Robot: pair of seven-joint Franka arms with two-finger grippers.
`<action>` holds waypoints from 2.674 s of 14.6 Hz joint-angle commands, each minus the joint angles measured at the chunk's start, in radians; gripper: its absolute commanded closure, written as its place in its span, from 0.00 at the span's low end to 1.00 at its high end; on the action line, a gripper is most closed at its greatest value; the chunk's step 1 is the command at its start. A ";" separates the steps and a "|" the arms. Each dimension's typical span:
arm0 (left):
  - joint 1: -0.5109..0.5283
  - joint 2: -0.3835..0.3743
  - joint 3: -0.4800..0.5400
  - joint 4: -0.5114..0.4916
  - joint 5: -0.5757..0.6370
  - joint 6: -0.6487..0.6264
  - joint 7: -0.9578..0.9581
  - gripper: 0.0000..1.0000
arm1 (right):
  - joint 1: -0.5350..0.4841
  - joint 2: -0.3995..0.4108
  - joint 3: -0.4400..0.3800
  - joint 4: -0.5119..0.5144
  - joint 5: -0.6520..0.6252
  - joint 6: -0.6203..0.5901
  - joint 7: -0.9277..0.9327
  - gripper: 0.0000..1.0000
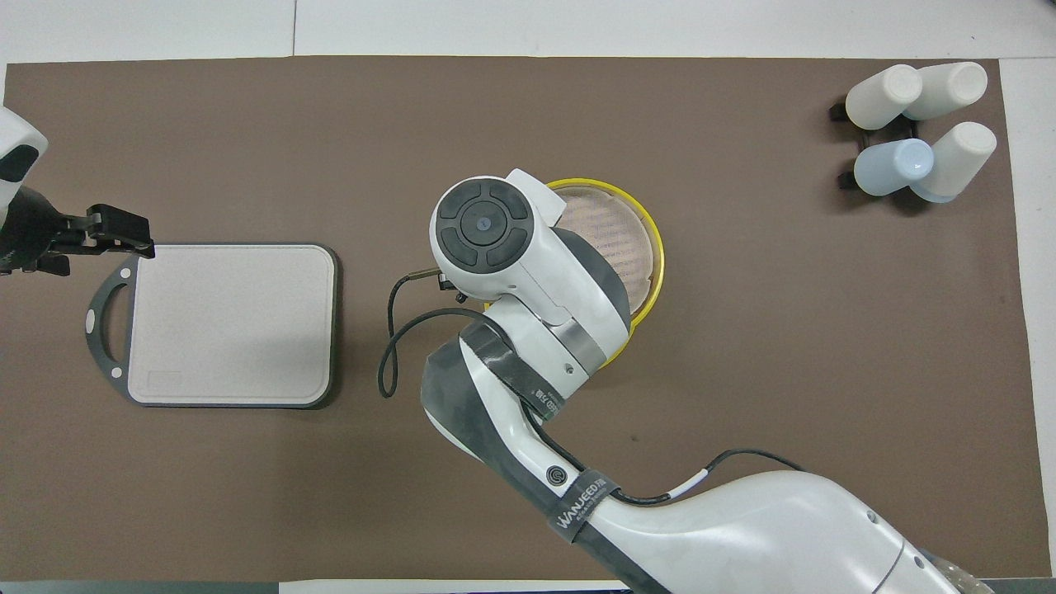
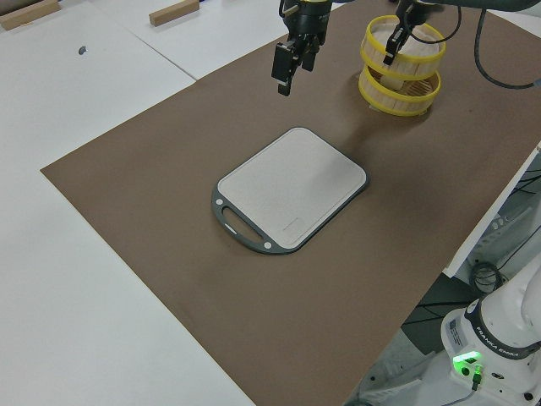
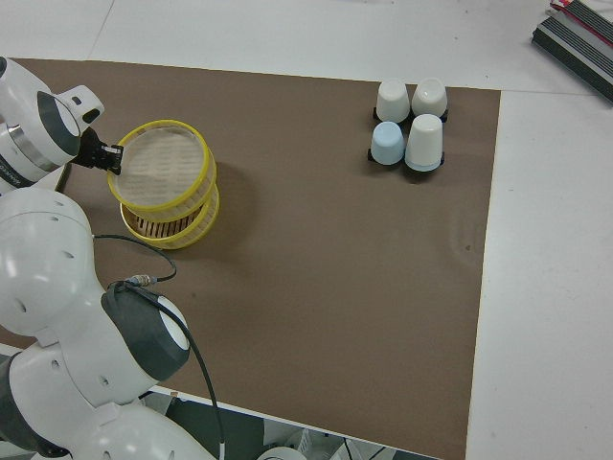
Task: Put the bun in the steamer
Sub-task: 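Lower the lid onto the steamer with the right gripper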
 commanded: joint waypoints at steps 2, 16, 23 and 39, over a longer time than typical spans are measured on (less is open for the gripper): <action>0.010 -0.021 -0.009 -0.019 0.005 -0.005 0.028 0.00 | -0.006 -0.022 0.009 -0.030 -0.013 0.008 0.013 1.00; 0.033 -0.102 -0.044 -0.006 0.007 -0.093 0.081 0.00 | 0.038 -0.056 0.009 -0.123 -0.003 0.051 0.057 1.00; 0.079 -0.025 -0.083 0.057 0.007 -0.090 0.080 0.00 | 0.048 -0.076 0.009 -0.175 -0.003 0.080 0.067 0.97; 0.075 -0.099 -0.089 0.050 0.005 -0.099 0.088 0.00 | -0.148 -0.156 0.010 -0.071 0.004 -0.084 -0.007 0.14</action>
